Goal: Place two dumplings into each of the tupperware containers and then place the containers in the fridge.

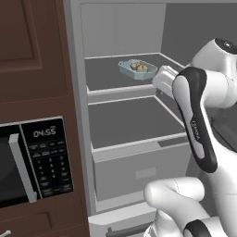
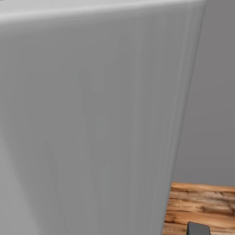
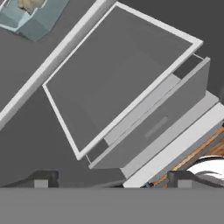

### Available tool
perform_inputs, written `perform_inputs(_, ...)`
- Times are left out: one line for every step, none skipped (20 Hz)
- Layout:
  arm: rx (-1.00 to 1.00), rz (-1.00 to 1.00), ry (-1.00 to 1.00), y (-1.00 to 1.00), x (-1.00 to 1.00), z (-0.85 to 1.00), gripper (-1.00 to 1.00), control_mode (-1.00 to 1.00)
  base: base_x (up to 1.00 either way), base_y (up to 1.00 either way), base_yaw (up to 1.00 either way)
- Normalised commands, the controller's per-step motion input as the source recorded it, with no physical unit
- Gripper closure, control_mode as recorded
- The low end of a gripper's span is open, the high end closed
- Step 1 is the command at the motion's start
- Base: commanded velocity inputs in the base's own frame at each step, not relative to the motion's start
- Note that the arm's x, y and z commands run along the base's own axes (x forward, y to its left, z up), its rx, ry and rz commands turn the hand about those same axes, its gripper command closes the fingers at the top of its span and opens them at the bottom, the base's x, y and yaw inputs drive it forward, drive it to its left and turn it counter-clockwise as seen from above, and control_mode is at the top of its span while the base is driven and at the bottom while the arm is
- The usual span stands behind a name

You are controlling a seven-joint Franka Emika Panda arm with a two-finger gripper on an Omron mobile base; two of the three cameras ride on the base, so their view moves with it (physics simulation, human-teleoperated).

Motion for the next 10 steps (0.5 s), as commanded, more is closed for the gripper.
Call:
perform_inputs(-0.35,0.09,0.38,0.02,-0.61,0.0,-1.0,-1.0,0.0,0.0,0.0)
perform_inputs(-0.36,0.1,0.35,0.0,-0.6,-0.03,-1.0,-1.0,0.0,0.0,0.0)
perform_inputs(-0.33,0.13,0.31,0.0,-0.59,-0.09,-1.0,-1.0,0.0,0.0,0.0)
perform_inputs(-0.32,0.16,0.27,0.0,-0.54,-0.19,-1.0,-1.0,0.0,0.0,0.0)
perform_inputs(-0.28,0.19,0.27,0.0,-0.68,-0.15,-1.0,-1.0,0.0,0.0,0.0)
perform_inputs(-0.25,0.19,0.34,0.0,-0.64,-0.08,-1.0,-1.0,0.0,0.0,0.0)
perform_inputs(-0.24,0.2,0.33,0.0,-0.61,-0.01,-1.0,-1.0,0.0,0.0,0.0)
perform_inputs(-0.16,0.18,0.27,0.0,-0.64,-0.14,-1.0,-1.0,0.0,0.0,0.0)
perform_inputs(-0.07,0.17,0.23,0.0,-0.64,-0.14,-1.0,-1.0,0.0,0.0,0.0)
perform_inputs(0.0,0.15,0.1,-0.38,-0.56,0.0,-1.0,-1.0,0.0,0.0,0.0)
